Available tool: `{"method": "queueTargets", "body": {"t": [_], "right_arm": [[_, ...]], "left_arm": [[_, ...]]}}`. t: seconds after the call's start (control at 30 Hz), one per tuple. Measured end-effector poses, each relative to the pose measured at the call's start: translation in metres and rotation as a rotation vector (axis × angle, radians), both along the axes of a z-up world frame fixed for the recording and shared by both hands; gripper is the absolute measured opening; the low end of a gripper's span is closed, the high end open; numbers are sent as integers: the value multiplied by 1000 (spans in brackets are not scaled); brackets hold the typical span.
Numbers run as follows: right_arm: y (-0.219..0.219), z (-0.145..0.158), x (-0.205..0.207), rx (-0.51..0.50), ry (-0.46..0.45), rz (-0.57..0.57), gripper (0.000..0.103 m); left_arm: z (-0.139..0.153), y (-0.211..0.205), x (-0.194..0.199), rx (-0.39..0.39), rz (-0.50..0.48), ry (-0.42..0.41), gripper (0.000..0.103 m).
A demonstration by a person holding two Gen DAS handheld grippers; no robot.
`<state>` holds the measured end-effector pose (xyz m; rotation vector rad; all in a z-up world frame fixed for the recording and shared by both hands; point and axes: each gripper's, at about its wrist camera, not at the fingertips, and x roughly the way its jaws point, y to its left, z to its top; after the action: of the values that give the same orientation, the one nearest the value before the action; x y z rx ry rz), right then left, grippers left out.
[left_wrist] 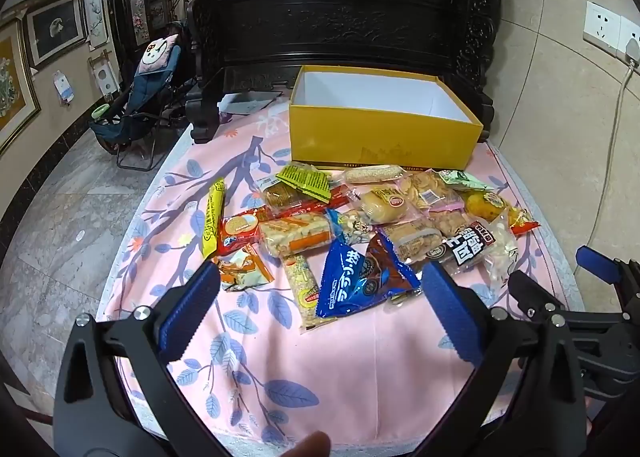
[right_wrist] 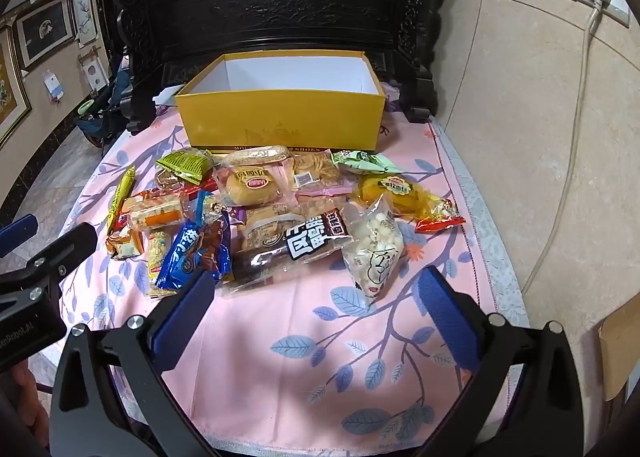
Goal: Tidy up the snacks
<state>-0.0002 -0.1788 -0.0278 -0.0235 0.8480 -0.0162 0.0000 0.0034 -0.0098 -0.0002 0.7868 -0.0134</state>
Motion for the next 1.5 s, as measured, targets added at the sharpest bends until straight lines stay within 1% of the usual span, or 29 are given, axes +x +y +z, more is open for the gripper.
{"method": "queueTargets", "body": {"t": [0.07, 0.1, 1.07, 1.5], "right_arm": [[1, -1, 0, -2, 0, 0, 102], [1, -1, 0, -1, 1, 0, 102], [1, -3, -2, -1, 10, 6, 102], [6, -5, -1, -11, 23, 20, 102]], "left_arm": [[-4, -1, 1, 4, -3, 2, 101], [4, -1, 1, 1, -2, 8, 101], [2, -2, 0, -11, 0, 13, 101], [2, 9, -1, -25, 8, 19, 101]]}}
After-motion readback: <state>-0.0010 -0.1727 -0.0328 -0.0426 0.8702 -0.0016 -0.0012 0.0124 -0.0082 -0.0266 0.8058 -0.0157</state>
